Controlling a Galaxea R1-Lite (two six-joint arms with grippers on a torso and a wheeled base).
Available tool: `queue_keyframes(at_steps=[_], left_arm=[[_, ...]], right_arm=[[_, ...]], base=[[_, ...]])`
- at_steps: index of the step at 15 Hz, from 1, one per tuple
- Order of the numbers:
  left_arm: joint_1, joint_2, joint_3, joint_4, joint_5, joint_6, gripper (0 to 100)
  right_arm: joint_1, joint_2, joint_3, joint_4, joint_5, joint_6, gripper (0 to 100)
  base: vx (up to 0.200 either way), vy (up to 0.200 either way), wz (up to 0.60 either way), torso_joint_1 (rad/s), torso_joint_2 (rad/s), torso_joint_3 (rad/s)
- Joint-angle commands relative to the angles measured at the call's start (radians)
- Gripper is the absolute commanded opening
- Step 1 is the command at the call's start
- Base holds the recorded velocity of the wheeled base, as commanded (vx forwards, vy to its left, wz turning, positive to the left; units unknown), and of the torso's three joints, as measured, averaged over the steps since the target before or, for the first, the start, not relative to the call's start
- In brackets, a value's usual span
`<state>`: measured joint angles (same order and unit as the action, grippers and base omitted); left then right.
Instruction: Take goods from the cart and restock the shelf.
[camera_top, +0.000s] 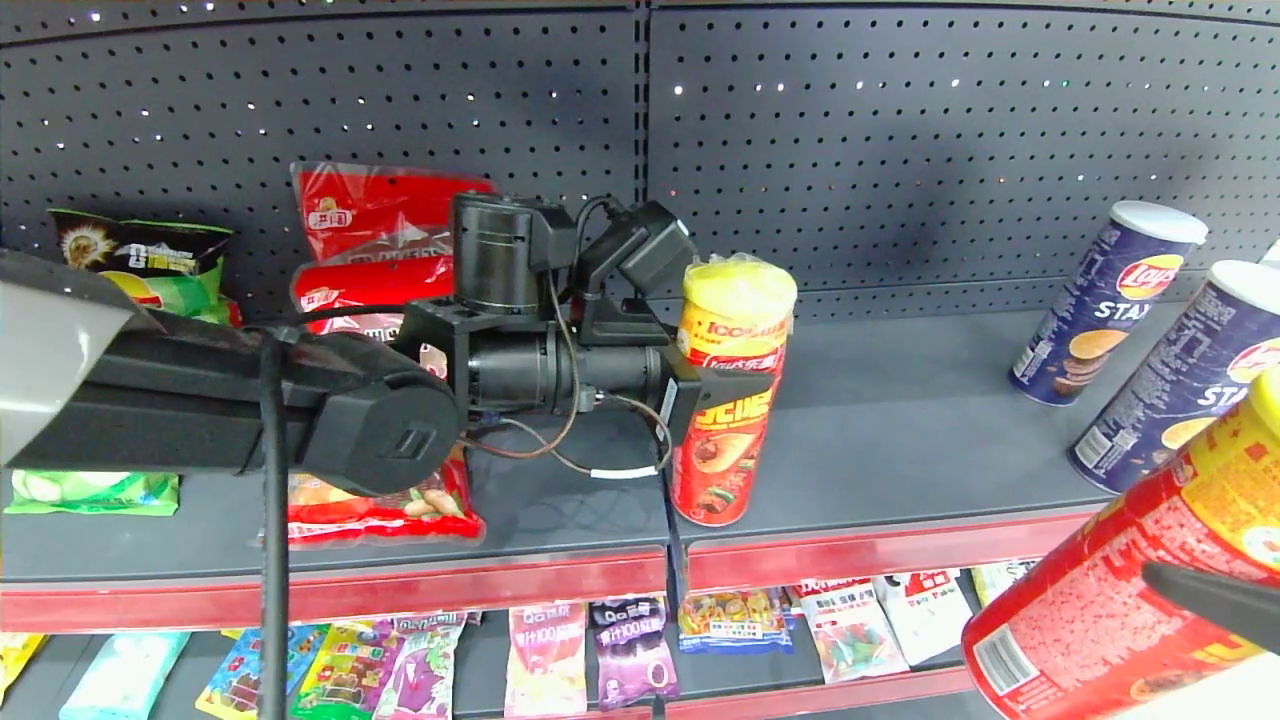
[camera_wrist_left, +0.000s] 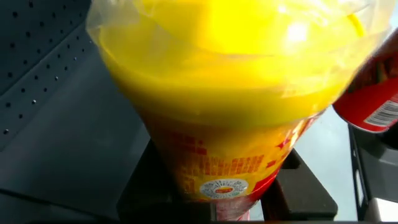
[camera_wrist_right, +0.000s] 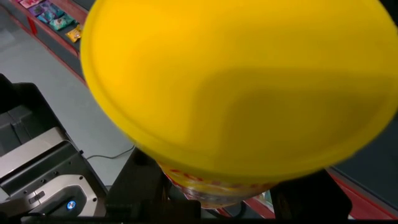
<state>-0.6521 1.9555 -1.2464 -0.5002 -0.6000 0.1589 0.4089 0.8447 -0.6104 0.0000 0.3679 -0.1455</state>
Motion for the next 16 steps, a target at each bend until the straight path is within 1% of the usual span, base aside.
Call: queue_keyframes(at_steps=[1,5,7,8,9,13,15,16], left_arm=[[0.000,0.020,-0.001,0.002,0.000,-0.002,0],[-0.001,0.016,0.010,-0.001,-0.003,-0.004,0],[-0.001,0.019,0.019,-0.040,-0.003,-0.001,0],[-0.001,0.022,0.041,-0.086,-0.003,-0.001,0],[-0.003,0.019,0.061,-0.097,-0.003,-0.004,0],[-0.014,-0.007,0.094,-0.097,-0.001,-0.006,0],[-0.015,-0.015,0.094,-0.097,-0.001,-0.016,0],[-0.018,-0.026,0.096,-0.097,-0.001,-0.029,0]], right_arm=[[0.001,0.001,0.000,0.000,0.000,0.000,0],[0.002,0.004,0.001,0.002,0.003,0.000,0],[0.002,0.005,0.001,0.002,0.002,0.000,0],[0.001,0.007,0.000,0.002,0.002,0.000,0],[0.001,0.010,0.000,0.000,0.002,0.000,0],[0.001,0.028,-0.011,-0.006,0.002,0.000,0],[0.001,0.028,-0.009,-0.006,0.002,0.000,0],[0.001,0.025,-0.006,-0.005,0.002,0.000,0]], base=[[0.000,0.000,0.00,0.000,0.00,0.000],[0.000,0.000,0.00,0.000,0.00,0.000],[0.000,0.000,0.00,0.000,0.00,0.000],[0.000,0.000,0.00,0.000,0.00,0.000],[0.000,0.000,0.00,0.000,0.00,0.000],[0.000,0.000,0.00,0.000,0.00,0.000],[0.000,0.000,0.00,0.000,0.00,0.000],[0.000,0.000,0.00,0.000,0.00,0.000]])
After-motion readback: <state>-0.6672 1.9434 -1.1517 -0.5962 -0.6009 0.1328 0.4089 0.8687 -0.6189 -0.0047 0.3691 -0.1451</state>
